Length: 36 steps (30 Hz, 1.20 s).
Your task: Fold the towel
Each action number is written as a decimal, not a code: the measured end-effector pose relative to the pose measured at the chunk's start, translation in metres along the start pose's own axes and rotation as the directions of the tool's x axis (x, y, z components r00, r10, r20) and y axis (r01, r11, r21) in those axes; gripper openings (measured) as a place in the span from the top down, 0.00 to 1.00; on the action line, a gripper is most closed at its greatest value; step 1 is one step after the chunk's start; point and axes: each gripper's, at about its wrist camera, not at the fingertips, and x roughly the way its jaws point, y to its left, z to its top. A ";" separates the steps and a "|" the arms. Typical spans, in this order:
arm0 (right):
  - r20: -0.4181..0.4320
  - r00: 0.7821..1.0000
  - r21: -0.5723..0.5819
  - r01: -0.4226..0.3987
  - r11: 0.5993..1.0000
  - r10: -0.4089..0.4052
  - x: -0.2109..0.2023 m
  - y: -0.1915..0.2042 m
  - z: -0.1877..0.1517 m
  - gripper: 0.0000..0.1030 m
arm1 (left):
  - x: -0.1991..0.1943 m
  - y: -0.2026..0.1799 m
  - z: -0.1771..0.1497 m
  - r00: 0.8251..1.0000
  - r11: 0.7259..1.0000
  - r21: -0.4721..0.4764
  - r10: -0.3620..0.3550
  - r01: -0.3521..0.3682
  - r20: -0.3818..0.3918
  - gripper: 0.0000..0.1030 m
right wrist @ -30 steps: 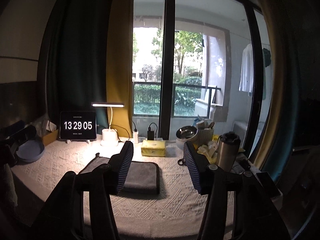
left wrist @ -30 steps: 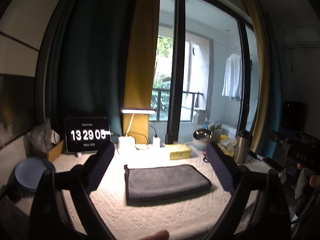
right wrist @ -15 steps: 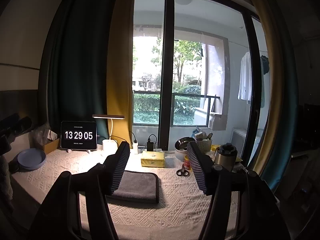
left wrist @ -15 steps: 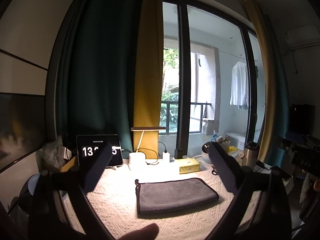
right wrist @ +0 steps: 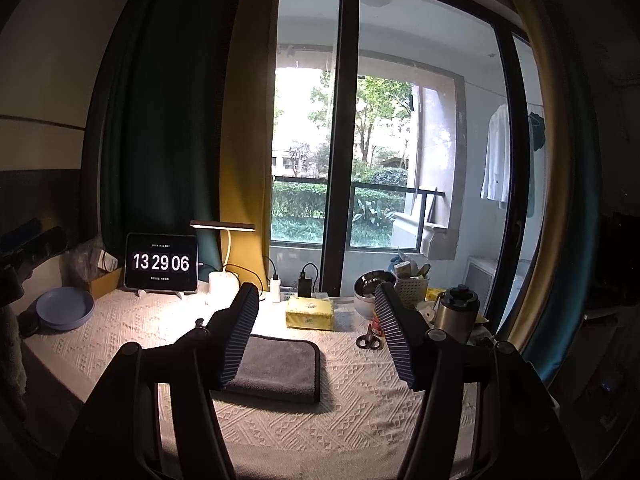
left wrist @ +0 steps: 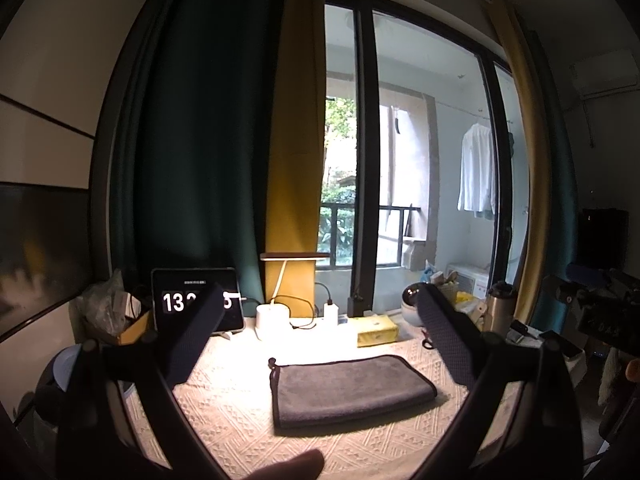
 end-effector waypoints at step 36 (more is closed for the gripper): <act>-0.018 1.000 0.001 -0.002 1.000 0.002 0.006 -0.002 -0.004 0.38 | 0.000 0.000 -0.006 1.000 1.000 0.001 -0.005 0.005 -0.010 0.05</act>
